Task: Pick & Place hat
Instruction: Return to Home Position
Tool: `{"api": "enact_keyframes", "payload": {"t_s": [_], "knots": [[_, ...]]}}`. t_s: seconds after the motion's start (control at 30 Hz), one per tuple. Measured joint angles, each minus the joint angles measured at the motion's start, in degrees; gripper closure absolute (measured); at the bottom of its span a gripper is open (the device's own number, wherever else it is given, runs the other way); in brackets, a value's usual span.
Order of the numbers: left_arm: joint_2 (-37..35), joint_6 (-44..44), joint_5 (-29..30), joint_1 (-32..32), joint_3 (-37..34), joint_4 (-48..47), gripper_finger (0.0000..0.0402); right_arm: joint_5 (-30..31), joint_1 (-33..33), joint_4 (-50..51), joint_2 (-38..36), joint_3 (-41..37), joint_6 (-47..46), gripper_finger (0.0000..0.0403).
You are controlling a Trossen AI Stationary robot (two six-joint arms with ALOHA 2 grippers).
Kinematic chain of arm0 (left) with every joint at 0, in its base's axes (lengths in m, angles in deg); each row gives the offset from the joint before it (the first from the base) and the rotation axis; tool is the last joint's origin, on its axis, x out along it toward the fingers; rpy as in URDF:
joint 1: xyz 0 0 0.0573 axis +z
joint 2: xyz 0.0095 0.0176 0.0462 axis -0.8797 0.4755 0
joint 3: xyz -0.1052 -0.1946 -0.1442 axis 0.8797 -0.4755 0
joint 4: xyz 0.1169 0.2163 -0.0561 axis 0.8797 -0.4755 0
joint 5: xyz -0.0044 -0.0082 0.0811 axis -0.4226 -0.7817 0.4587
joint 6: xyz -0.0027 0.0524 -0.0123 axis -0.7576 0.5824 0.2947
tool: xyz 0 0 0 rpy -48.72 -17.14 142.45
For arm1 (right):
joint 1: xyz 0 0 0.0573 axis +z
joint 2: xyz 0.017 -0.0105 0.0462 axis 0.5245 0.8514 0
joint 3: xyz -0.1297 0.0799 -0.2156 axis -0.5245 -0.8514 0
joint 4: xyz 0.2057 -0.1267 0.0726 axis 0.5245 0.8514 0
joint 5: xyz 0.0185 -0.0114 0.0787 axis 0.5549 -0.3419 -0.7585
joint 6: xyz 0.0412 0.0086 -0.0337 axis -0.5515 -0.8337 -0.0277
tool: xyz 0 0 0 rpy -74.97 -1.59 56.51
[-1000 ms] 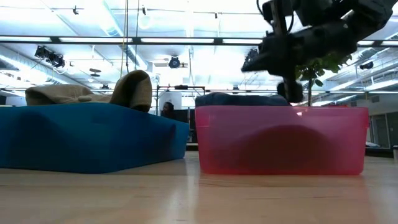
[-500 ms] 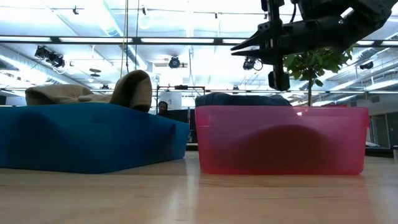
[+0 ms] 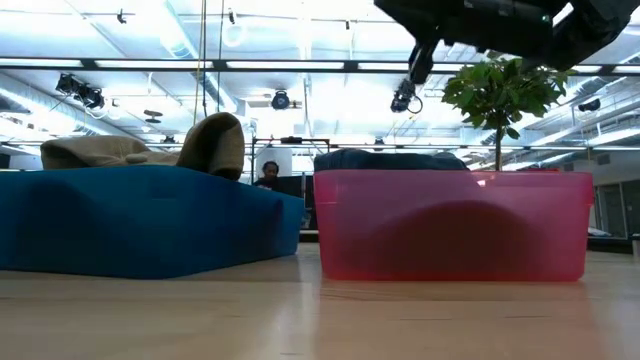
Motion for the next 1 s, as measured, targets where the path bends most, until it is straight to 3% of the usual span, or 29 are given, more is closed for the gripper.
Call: {"api": "enact_keyframes", "payload": {"t_s": [0.13, 0.33, 0.57, 0.63, 0.8, 0.9, 1.0], "knots": [[-1.16, 2.04, 0.02, -0.76, -0.02, -4.04, 0.0225, 0.88, -0.6, 0.05, -6.13, -3.44, 5.24, 0.0371], [-4.33, 3.44, 0.43, -1.49, -0.79, -4.8, 0.0225, 2.42, -2.41, -1.65, -21.11, -15.17, 5.14, 0.0371], [-8.32, 5.18, 4.41, -1.49, -7.55, -3.74, 0.0225, 5.21, -2.45, -9.69, -32.11, -23.69, 11.78, 0.0371], [-9.29, 5.18, 4.48, -1.49, -10.82, -1.24, 0.0225, 6.05, -2.45, -9.5, -35.13, -25.63, 15.23, 0.0371], [-10.11, 4.8, 0.06, -1.51, -20.67, 15.36, 0.0225, 16.21, -2.51, -7.95, -40.72, -29.08, 20.05, 0.0371], [-10.14, 3.61, -0.46, -1.48, -25.9, 23.73, 0.0225, 17.76, -2.49, -7.04, -42.56, -29.08, 24.53, 0.0371], [-10.6, 3.67, -0.5, -1.46, -30.03, 24.94, 0.0225, 17.84, -2.49, -6.95, -43.44, -29.08, 27.48, 0.0371]]}}
